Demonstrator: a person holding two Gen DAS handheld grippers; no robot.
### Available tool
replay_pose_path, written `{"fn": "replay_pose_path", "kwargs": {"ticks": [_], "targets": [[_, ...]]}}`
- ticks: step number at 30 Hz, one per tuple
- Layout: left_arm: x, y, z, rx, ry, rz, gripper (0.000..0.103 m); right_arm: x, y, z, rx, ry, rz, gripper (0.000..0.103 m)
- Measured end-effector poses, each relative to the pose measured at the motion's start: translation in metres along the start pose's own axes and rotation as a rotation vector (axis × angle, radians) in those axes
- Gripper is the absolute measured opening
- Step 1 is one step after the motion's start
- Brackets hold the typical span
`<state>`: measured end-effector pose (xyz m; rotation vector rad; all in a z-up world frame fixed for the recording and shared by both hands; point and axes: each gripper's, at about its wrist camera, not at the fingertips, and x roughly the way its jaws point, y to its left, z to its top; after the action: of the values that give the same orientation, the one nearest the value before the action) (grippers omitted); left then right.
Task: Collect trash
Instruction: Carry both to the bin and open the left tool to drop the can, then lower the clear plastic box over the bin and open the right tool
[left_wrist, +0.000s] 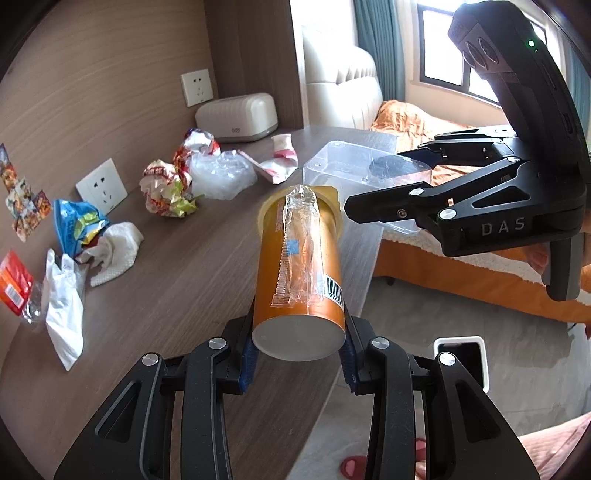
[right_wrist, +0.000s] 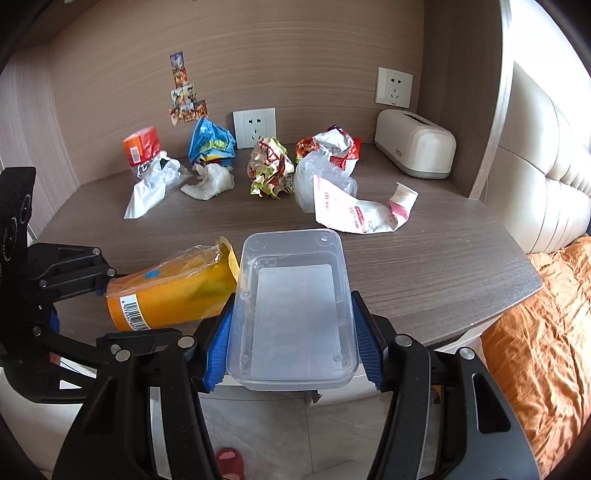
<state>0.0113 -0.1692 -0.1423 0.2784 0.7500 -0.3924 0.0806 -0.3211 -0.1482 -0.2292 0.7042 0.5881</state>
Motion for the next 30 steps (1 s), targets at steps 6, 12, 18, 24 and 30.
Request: {"fn": "replay_pose_path", "kwargs": {"ticks": [6,12,18,24,30], "targets": [[-0.008,-0.029,0.013,0.065,-0.022,-0.062,0.036,-0.038,-0.011,-0.012,0.016,-0.019,-0.049,0.059],[-0.009,-0.086,0.026,0.159,-0.037,-0.178,0.036,-0.09,-0.037,-0.046,0.083,-0.013,-0.155,0.059],[-0.002,-0.161,0.032,0.254,-0.034,-0.323,0.036,-0.142,-0.068,-0.102,0.22,0.011,-0.272,0.059],[0.013,-0.241,0.021,0.359,-0.006,-0.477,0.036,-0.174,-0.087,-0.169,0.343,0.05,-0.341,0.059],[0.088,-0.317,-0.021,0.368,0.04,-0.627,0.039,-0.153,-0.117,-0.263,0.474,0.128,-0.403,0.059]]}}
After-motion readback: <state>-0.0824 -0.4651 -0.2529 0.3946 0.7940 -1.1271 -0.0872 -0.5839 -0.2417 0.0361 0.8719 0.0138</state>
